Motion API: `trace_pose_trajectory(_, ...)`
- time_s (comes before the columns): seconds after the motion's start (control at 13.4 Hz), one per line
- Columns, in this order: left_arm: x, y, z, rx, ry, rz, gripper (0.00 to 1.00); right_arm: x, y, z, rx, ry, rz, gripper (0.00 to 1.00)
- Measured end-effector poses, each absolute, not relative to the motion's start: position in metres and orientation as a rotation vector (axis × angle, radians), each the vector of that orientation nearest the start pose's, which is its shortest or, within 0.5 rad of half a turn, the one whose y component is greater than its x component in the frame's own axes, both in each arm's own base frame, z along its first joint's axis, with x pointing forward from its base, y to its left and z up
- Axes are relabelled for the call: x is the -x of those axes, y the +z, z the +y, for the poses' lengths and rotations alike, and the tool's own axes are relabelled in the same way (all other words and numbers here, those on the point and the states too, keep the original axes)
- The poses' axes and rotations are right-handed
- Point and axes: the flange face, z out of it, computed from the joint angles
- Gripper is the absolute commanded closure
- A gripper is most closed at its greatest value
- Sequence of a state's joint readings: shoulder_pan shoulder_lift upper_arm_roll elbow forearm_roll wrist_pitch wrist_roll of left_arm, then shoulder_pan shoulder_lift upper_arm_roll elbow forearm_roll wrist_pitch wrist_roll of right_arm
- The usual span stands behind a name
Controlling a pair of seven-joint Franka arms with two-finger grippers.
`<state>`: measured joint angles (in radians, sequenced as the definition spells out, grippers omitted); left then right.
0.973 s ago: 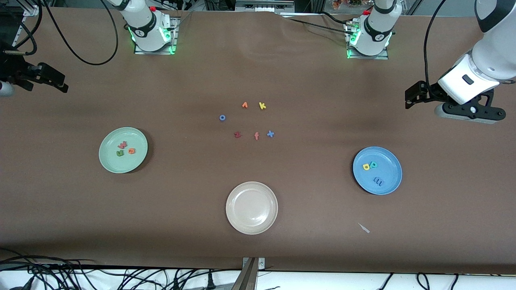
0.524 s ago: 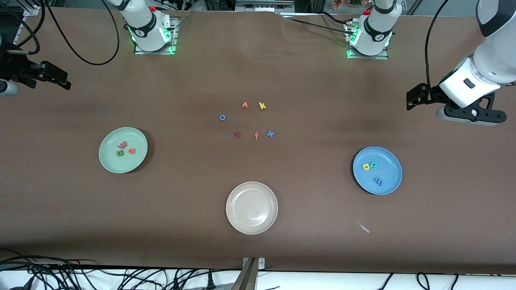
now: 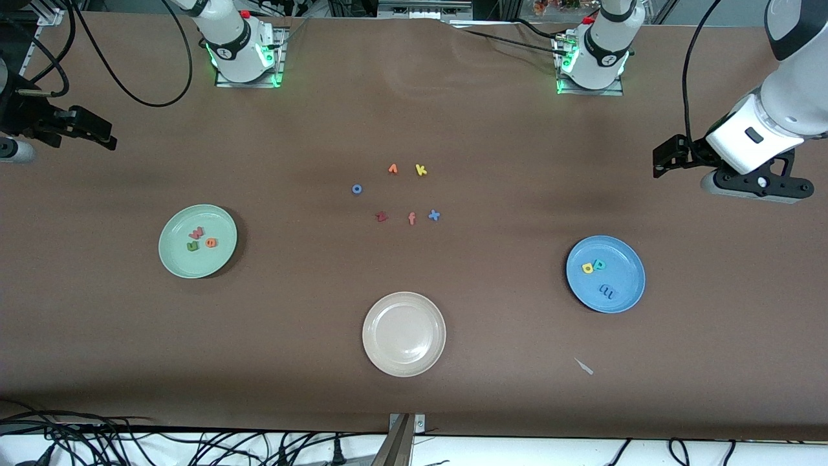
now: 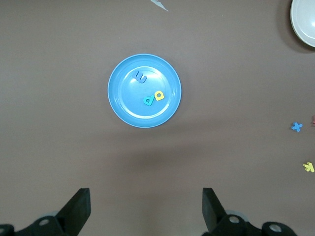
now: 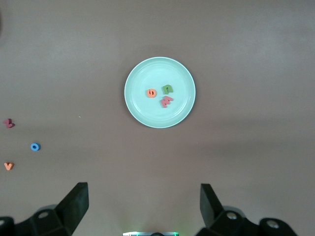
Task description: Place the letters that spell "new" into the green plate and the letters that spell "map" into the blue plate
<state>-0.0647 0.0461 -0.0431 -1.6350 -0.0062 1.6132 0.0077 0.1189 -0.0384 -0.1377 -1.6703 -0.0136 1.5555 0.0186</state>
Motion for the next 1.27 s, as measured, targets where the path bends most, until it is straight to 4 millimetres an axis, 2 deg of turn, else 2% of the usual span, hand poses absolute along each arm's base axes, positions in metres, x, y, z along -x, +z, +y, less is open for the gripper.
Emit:
trace_pose_trajectory(0.3,-0.565,0.572,-0.061,3.139,0.107,0.181,0.00,-0.539,0.600,-0.026,3.147,0.111,0.095,0.00)
trace_pose_trajectory(0.97,-0.565,0.572,-0.061,3.139,0.106,0.180,0.00,-0.541,0.598,-0.020,3.148,0.114,0.079,0.00)
trace_pose_trajectory(1.27,-0.565,0.572,-0.061,3.140,0.106,0.180,0.00,-0.547,0.588,-0.019,3.149,0.135,0.079,0.00)
